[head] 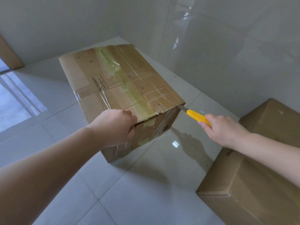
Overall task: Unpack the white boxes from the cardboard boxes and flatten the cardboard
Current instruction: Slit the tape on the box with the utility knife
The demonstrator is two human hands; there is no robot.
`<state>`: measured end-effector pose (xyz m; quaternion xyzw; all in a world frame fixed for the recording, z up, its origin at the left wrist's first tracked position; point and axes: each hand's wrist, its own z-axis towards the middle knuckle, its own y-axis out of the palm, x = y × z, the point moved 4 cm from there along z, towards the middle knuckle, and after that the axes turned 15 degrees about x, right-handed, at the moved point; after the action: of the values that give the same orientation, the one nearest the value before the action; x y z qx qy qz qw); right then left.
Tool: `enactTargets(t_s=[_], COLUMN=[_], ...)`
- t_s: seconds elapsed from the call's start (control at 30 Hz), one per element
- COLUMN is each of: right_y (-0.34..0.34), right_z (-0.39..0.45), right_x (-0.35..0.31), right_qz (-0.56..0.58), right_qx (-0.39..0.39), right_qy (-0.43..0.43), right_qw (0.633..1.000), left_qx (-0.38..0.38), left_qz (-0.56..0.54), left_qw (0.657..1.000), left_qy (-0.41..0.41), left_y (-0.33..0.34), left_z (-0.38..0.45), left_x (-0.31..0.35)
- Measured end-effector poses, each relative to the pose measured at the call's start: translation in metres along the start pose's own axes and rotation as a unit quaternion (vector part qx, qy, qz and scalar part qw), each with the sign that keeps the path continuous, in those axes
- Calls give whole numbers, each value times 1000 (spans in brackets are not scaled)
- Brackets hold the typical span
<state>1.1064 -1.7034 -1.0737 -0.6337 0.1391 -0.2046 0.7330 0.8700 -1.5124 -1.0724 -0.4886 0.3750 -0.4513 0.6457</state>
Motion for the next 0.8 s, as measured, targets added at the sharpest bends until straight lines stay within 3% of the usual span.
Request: enactTargets(t_s=[0.17, 0.3, 0.5, 0.67, 0.8], right_y=[-6, -17, -25, -30, -8], right_z=[-30, -16, 58, 98, 109], right_x=[13, -1, -79, -111, -116], right_qz=[107, 178, 155, 236, 297], right_qx=[22, 61, 75, 72, 21], right_qy=[-32, 3, -38, -16, 28], right_qw=[994, 982, 984, 969, 954], left_qx=[-14, -82, -118, -92, -48], left_qz=[-10, -35, -30, -94, -93], left_qw=[1000, 996, 992, 988, 994], left_qy=[-23, 3, 26, 79, -18], left_y=[-1, -2, -16, -17, -20], left_z=[-2, 2, 6, -4, -6], left_x=[-6, 3, 28, 62, 13])
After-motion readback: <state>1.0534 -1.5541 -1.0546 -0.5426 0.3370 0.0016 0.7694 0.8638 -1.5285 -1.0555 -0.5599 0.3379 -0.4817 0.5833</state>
